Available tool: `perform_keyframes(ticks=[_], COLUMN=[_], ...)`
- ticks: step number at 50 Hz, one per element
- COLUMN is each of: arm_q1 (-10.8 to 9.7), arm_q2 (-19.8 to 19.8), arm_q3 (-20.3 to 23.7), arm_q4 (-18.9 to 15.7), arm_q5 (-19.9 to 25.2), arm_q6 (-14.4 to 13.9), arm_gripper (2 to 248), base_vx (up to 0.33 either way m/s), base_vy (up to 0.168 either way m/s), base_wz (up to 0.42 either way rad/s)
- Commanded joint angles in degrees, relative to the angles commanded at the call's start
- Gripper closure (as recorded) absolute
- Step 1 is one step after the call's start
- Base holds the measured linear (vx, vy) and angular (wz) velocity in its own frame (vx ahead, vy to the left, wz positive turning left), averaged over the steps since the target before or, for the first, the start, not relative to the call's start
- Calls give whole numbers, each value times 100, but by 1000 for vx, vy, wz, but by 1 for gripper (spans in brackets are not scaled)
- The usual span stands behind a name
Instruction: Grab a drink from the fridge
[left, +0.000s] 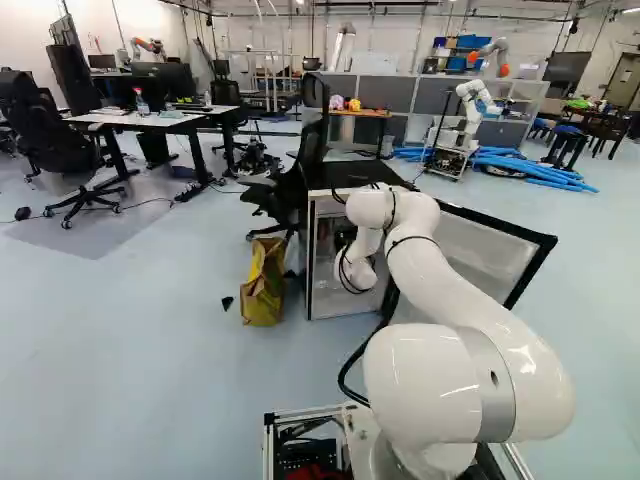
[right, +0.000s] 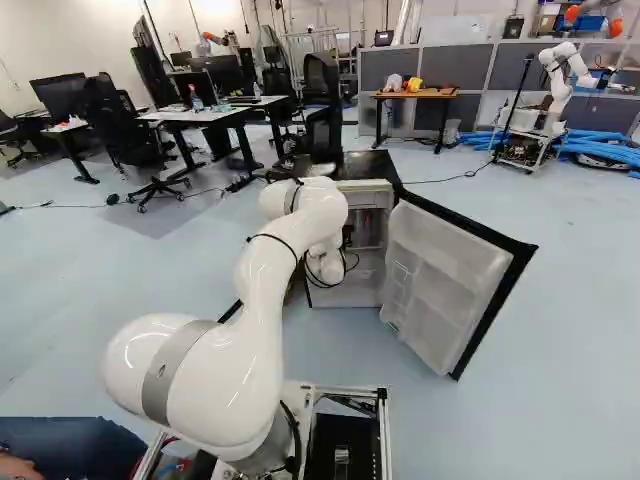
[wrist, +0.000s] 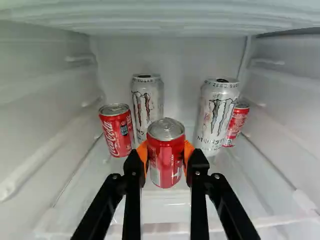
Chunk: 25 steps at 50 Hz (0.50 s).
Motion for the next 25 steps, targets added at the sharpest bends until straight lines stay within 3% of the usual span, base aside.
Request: perform_keyframes(ticks=[25], arm_q1=[14], arm_q2=[898], arm_q3=[1177], arm_q4=[0], arm_q5=[0], arm_q6=[0], arm_gripper=[158], base_vx=[0], base_vy=[0], base_wz=[0])
